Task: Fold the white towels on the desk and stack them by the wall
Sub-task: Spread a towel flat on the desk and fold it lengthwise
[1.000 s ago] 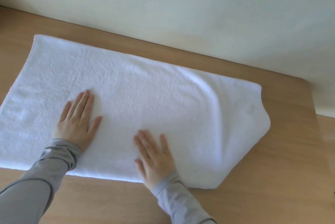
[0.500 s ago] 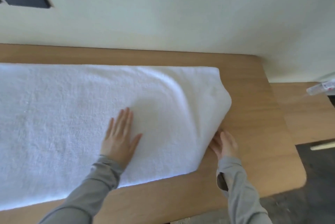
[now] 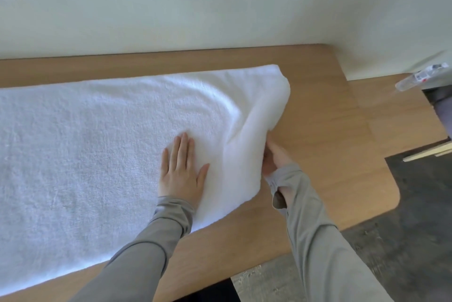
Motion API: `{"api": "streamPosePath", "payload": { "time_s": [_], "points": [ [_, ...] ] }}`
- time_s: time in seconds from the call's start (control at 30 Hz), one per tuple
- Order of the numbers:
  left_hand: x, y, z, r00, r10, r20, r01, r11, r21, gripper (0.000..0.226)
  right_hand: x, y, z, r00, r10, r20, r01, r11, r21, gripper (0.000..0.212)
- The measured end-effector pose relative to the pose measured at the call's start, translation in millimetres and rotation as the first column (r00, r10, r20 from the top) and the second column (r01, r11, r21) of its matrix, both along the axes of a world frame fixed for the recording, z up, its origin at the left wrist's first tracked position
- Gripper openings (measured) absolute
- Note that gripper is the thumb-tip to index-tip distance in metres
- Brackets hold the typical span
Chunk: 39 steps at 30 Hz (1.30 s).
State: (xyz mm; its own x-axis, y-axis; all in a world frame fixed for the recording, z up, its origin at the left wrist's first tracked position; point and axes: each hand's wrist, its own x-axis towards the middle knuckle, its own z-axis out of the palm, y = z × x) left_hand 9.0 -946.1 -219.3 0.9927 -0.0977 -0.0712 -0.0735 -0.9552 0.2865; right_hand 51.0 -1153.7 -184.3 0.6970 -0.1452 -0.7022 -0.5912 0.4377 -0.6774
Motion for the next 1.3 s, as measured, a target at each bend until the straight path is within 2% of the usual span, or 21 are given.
{"api": "streamPosePath", "payload": {
  "time_s": [0.17,0.27,0.4,0.5,0.57,0.63,0.7,0.77,0.93,1.07,1.2,1.3],
  "points": [
    [0,0,-1,1.000,0.005,-0.010,-0.004,1.000,0.013,0.068,8,13,12,0.997,0.062,-0.044,-0.066,0.994,-0.085,0.070],
    [1,-1,-2,1.000,0.007,-0.008,-0.007,1.000,0.023,0.068,12,16,19,0.997,0.076,0.015,-0.074,0.993,-0.090,0.069],
    [0,-1,-2,1.000,0.005,0.002,-0.005,1.000,0.026,0.068,16,10,36,0.995,0.051,0.080,-0.020,0.937,-0.350,0.059],
    [0,-1,-1,1.000,0.006,0.013,-0.007,1.000,0.018,0.067,9,-22,44,0.995,0.020,0.097,0.041,0.809,-0.587,0.063],
    [0,-1,-1,1.000,0.009,0.019,-0.009,1.000,0.014,0.067,-9,-52,44,1.000,0.013,0.005,-0.005,0.638,-0.770,0.062],
    [0,-2,-1,1.000,0.007,0.029,-0.007,1.000,0.013,0.068,-36,-78,32,0.991,-0.004,-0.135,-0.115,0.503,-0.857,0.055],
    [0,-2,-1,0.999,0.005,0.038,-0.006,1.000,0.016,0.067,-62,-93,14,0.974,-0.006,-0.225,-0.189,0.519,-0.834,0.041],
    [0,-3,-2,0.999,0.009,0.039,-0.010,1.000,0.022,0.067,-74,-100,1,0.978,-0.004,-0.210,-0.170,0.573,-0.802,0.033],
    [0,-4,-2,0.999,0.015,0.035,-0.017,0.999,0.041,0.067,-66,-102,-1,0.987,0.075,-0.144,-0.159,0.623,-0.766,0.035],
    [0,-5,-1,0.999,0.022,0.033,-0.023,0.999,0.044,0.068,-75,-105,-3,0.998,0.029,-0.062,-0.067,0.557,-0.828,0.027],
    [0,-6,0,0.999,0.032,0.028,-0.034,0.998,0.050,0.068,-84,-103,-7,0.988,0.057,-0.147,-0.152,0.577,-0.802,0.029],
    [0,-5,-1,0.999,0.029,0.021,-0.030,0.998,0.059,0.069,-84,-112,-2,0.981,0.138,-0.135,-0.188,0.533,-0.825,0.024]
  ]
}}
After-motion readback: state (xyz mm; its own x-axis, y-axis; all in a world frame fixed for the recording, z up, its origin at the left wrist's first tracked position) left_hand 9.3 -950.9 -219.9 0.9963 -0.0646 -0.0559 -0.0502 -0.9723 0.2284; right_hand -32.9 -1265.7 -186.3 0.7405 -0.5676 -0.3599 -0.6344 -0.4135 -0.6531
